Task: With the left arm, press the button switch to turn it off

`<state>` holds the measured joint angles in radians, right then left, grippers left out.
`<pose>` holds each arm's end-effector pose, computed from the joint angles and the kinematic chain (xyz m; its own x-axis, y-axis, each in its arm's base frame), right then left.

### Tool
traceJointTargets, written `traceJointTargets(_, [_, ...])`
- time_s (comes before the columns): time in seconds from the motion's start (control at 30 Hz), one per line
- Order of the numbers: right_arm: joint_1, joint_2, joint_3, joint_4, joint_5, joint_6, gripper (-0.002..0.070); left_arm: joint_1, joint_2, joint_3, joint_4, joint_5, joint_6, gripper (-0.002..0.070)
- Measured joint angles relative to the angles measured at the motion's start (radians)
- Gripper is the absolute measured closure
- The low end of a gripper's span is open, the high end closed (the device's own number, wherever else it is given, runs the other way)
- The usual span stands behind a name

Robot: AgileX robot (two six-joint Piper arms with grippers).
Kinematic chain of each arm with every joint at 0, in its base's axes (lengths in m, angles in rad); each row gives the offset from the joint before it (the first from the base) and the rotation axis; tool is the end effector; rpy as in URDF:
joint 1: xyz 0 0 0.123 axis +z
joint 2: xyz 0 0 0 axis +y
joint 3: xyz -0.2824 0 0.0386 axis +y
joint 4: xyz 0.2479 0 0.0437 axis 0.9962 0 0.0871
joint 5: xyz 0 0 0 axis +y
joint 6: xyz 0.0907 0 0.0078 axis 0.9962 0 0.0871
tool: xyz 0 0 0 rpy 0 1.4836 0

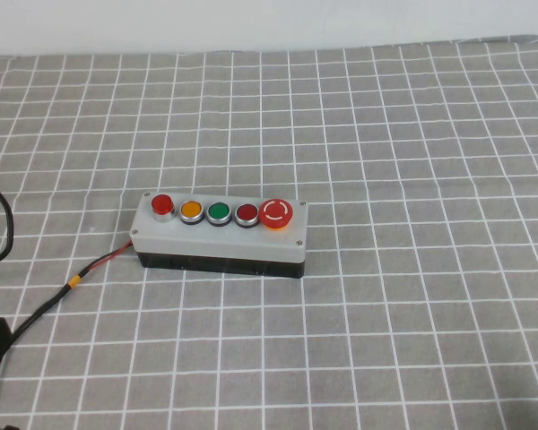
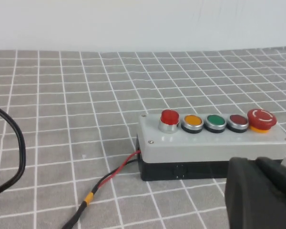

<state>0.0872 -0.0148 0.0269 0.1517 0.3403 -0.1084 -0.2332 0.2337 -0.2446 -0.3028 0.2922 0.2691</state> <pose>0.0527 0.0092 0.1745 -0.2622 0.0119 -0.9649 -0.1265 0.9909 0.0466 0.0671 -0.0240 0.2559 -0.1823 0.0212 -0.9830 0.3086 0.9505 -0.0367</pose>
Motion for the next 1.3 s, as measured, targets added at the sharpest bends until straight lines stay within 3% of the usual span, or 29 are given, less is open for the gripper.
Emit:
traceJointTargets(0.2, [0.0, 0.0, 0.0, 0.0, 0.0, 0.0, 0.0694, 0.0, 0.0, 0.001, 0.067, -0.006, 0.0, 0.0678])
traceJointTargets(0.4, [0.0, 0.0, 0.0, 0.0, 0.0, 0.0, 0.0694, 0.003, -0.045, 0.08, 0.187, -0.207, -0.004, 0.0678])
traceJointTargets(0.53, [0.0, 0.0, 0.0, 0.0, 0.0, 0.0, 0.0694, 0.058, -0.15, 0.186, 0.221, -0.343, -0.038, 0.0678])
traceJointTargets(0.67, [0.0, 0.0, 0.0, 0.0, 0.0, 0.0, 0.0694, 0.103, -0.235, 0.251, 0.245, -0.36, -0.085, 0.0678])
traceJointTargets(0.8, [0.0, 0.0, 0.0, 0.0, 0.0, 0.0, 0.0694, 0.111, -0.243, 0.269, 0.27, -0.299, -0.137, 0.0678])
traceJointTargets(1.13, [0.0, 0.0, 0.0, 0.0, 0.0, 0.0, 0.0694, 0.112, -0.245, 0.27, 0.335, 0.064, -0.269, 0.0678])
traceJointTargets(1.3, [0.0, 0.0, 0.0, 0.0, 0.0, 0.0, 0.0694, 0.112, -0.245, 0.271, 0.335, 0.094, -0.279, 0.0678])
